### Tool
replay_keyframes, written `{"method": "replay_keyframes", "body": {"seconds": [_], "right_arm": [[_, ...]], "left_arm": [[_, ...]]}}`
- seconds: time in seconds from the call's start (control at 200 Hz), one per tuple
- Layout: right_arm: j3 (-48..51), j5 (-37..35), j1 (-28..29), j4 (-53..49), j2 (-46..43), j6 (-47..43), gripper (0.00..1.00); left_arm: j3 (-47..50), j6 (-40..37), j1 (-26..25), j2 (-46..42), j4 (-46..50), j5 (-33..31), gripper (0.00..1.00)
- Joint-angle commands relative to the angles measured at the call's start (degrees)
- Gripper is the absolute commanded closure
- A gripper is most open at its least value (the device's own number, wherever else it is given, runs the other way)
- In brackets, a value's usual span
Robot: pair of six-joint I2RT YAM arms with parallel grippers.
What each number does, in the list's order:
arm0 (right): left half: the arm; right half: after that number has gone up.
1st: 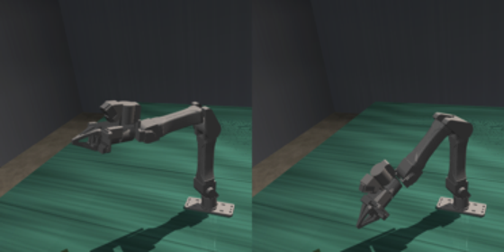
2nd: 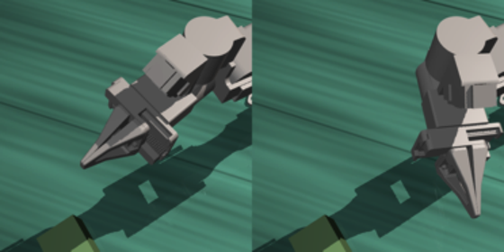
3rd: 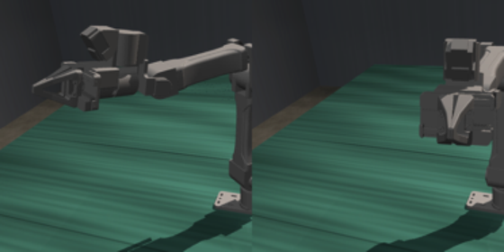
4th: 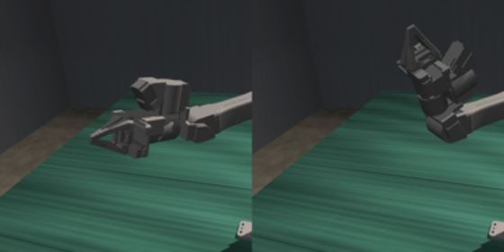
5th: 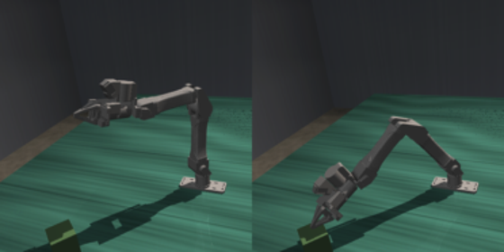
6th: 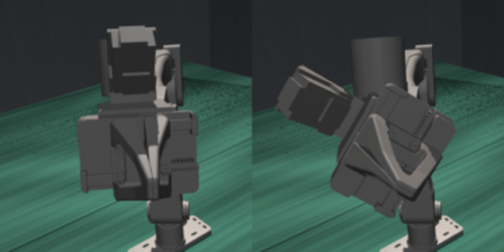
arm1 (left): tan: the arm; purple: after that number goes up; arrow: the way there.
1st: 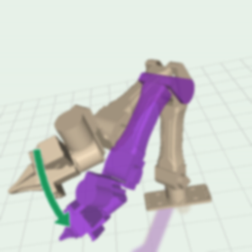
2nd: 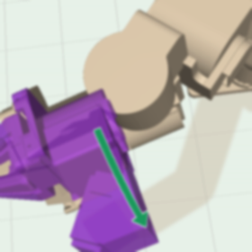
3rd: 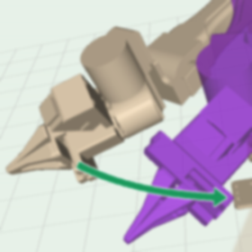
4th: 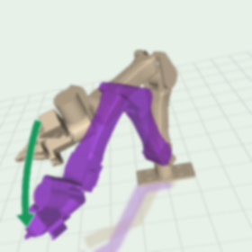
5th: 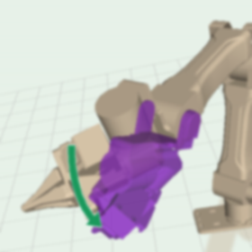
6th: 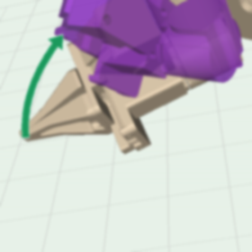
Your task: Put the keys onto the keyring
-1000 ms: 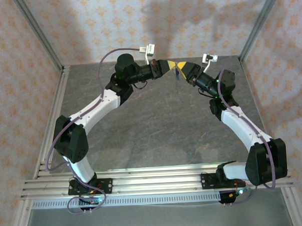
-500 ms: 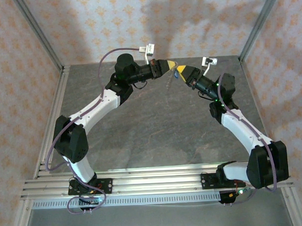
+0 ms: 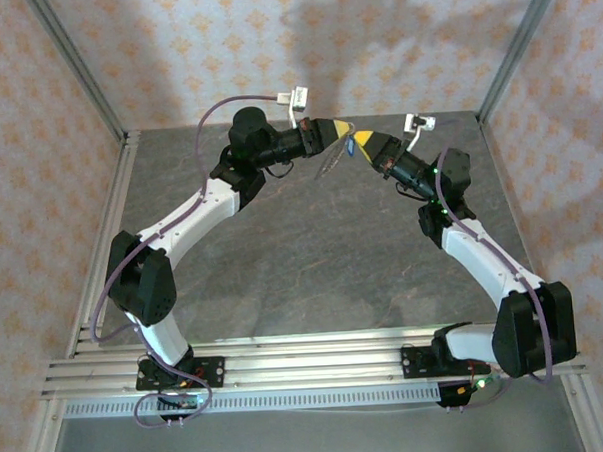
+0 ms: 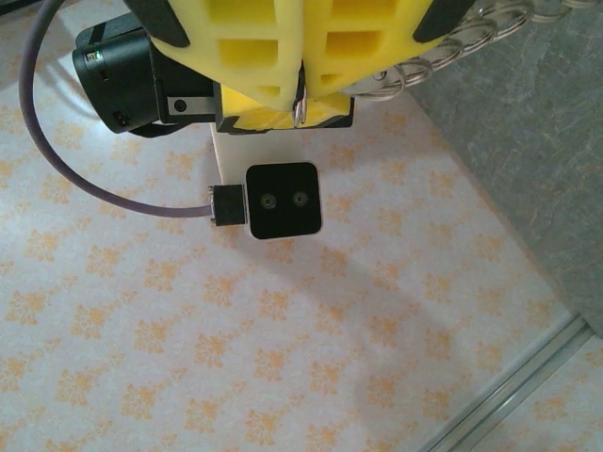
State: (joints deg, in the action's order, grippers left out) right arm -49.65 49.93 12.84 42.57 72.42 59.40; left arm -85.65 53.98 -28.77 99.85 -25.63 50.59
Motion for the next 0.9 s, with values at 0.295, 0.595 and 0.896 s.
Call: {"method": "replay_keyframes", "body": {"seconds": [0.295, 0.595, 0.896], "right_arm": [[0.31, -0.53, 3.01, 3.41, -0.11, -0.37, 1.0], [-2.27, -1.39, 6.14, 0.96, 1.77, -2.09, 1.0], [-1.97, -1.84, 6.71, -7.5, -0.97, -7.5, 1.0]], "left_arm": [[1.71, 2.05, -0.51, -2.25, -8.6, -2.25, 1.0], [3.75, 3.13, -0.67, -2.6, -11.01, -3.36, 1.0], [5.05, 3.83, -0.72, -2.98, -12.44, -5.58, 1.0]]}}
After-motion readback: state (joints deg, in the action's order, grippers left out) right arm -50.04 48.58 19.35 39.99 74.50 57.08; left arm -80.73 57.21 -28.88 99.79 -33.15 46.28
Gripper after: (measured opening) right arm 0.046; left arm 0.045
